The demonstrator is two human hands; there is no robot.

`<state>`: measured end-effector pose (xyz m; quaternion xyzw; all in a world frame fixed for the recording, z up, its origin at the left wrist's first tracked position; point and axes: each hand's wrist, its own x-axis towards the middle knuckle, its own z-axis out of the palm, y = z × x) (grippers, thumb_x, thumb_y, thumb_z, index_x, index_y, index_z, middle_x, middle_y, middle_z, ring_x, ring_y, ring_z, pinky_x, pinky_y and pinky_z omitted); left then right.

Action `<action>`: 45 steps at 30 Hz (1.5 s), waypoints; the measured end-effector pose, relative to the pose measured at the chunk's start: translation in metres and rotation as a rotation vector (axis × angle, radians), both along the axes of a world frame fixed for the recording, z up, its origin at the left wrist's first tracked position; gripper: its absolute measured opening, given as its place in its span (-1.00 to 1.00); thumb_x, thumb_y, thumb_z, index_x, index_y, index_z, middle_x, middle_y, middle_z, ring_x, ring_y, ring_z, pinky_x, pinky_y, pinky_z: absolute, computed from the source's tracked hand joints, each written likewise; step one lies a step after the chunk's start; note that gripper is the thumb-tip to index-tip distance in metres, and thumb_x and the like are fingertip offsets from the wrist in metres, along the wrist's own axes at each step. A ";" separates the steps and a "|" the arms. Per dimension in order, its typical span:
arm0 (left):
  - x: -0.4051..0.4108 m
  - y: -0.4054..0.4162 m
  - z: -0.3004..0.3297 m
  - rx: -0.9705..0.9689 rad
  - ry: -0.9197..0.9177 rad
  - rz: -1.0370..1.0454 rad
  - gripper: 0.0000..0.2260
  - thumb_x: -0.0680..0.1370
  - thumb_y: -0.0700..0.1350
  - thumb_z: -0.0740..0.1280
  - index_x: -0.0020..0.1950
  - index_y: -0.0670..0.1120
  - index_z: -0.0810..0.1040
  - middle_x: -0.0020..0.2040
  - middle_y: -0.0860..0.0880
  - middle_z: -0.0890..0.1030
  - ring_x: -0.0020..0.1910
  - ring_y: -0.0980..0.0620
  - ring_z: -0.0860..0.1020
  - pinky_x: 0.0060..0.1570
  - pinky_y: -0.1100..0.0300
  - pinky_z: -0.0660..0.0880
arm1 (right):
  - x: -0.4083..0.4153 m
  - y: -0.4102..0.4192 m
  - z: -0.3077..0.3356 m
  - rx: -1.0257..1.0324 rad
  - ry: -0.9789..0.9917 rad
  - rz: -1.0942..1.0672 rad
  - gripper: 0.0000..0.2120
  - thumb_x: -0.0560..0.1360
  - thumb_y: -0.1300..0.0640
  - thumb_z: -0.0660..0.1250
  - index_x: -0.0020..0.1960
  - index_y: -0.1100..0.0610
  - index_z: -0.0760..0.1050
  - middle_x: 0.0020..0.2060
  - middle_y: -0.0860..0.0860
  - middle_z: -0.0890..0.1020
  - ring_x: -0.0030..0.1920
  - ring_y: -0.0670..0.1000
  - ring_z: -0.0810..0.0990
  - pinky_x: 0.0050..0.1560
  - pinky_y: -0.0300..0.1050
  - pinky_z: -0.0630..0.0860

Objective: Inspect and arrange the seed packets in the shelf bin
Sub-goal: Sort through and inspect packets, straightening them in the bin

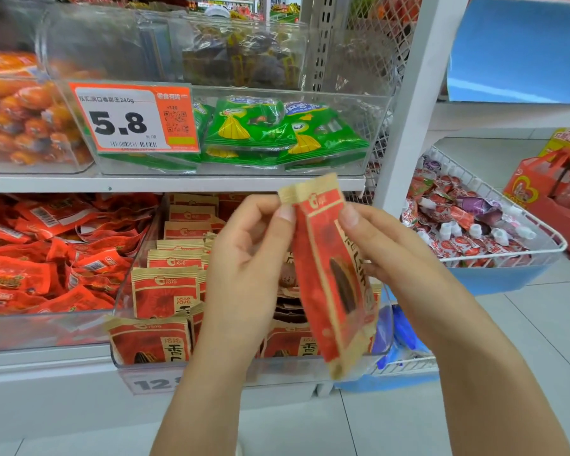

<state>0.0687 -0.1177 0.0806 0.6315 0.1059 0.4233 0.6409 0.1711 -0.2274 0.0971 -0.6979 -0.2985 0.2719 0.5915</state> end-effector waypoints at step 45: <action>-0.007 0.047 -0.036 0.753 1.063 0.202 -0.52 0.60 0.23 0.15 0.47 0.08 0.38 0.50 0.07 0.35 0.53 0.02 0.22 0.48 0.02 0.17 | 0.029 -0.004 -0.007 0.255 -0.438 -0.275 -0.68 0.55 0.32 0.33 -0.11 -0.12 0.56 -0.20 -0.28 0.69 -0.14 -0.22 0.67 -0.05 -0.26 0.56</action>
